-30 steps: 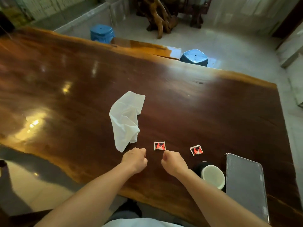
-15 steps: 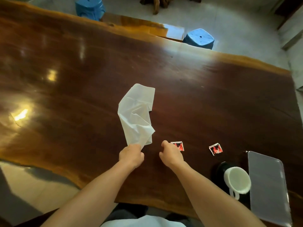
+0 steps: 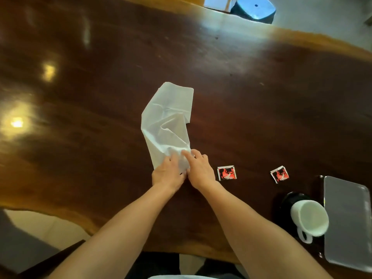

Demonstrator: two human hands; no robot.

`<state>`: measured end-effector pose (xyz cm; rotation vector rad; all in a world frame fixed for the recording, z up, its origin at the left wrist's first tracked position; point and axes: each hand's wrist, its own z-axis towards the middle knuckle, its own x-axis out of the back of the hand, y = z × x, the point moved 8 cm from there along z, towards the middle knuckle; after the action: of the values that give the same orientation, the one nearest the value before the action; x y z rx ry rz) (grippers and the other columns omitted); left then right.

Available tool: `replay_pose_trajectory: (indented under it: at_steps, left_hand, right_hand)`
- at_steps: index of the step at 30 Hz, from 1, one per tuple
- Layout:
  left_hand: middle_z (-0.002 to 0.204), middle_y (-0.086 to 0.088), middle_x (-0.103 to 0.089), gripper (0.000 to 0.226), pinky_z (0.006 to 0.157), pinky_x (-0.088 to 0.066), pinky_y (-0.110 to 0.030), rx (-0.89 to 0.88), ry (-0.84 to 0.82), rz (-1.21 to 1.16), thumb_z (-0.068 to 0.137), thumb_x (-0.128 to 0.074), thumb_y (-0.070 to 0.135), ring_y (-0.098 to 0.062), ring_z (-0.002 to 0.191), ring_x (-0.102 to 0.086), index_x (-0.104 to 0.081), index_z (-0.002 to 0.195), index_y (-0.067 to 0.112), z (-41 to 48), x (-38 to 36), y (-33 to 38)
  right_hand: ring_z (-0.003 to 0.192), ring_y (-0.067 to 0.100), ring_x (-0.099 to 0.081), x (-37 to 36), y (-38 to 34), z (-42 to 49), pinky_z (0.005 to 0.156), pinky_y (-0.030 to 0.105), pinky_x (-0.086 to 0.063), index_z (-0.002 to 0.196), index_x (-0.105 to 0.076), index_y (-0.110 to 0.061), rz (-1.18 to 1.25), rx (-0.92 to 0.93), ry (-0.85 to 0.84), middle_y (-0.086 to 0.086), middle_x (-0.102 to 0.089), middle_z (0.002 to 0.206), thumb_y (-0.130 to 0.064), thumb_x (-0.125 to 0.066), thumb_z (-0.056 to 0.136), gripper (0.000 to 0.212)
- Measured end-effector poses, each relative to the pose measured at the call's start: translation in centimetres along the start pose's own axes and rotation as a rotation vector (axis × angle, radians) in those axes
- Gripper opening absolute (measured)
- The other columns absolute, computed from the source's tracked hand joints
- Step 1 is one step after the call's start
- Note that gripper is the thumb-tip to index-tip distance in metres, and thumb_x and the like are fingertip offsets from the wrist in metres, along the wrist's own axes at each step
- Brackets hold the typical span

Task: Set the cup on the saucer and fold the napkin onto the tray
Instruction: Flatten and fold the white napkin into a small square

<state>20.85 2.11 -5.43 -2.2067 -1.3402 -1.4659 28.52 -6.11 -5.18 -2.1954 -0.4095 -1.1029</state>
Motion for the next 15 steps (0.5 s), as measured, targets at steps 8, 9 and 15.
replay_pose_trajectory:
  at_steps: [8,9,15]
  left_hand:
    - [0.108,0.003,-0.056,0.033,0.08,-0.058,-0.041,-0.058,0.028,0.01,0.09,-0.065,0.046,-0.022,0.094,-0.062,-0.057,0.109,0.02,0.7,1.3,-0.7]
    - [0.11,0.003,-0.056,0.034,0.081,-0.058,-0.041,-0.058,0.016,0.011,0.089,-0.066,0.046,-0.021,0.095,-0.062,-0.056,0.11,0.021,0.8,1.1,-0.9]
    - [0.126,-0.003,-0.051,0.055,0.086,-0.057,-0.041,-0.09,-0.017,0.059,0.085,-0.073,0.046,-0.024,0.11,-0.057,-0.048,0.125,0.018,0.7,-1.4,-1.9]
  right_hand:
    - [0.108,0.028,-0.044,0.1,-1.3,0.7,0.07,0.036,-0.042,0.128,-0.051,-0.019,-0.106,0.031,-0.003,0.007,-0.047,0.121,-0.005,-0.06,0.09,0.041]
    - [0.108,0.027,-0.043,0.0,-1.4,0.7,0.069,0.034,-0.042,0.128,-0.05,-0.02,-0.124,0.041,0.003,0.007,-0.045,0.123,-0.004,-0.062,0.089,0.044]
    - [0.112,0.029,-0.041,-1.2,-0.6,1.0,0.079,0.038,-0.051,0.132,-0.048,-0.024,-0.195,0.09,0.016,0.006,-0.044,0.13,-0.005,-0.065,0.087,0.052]
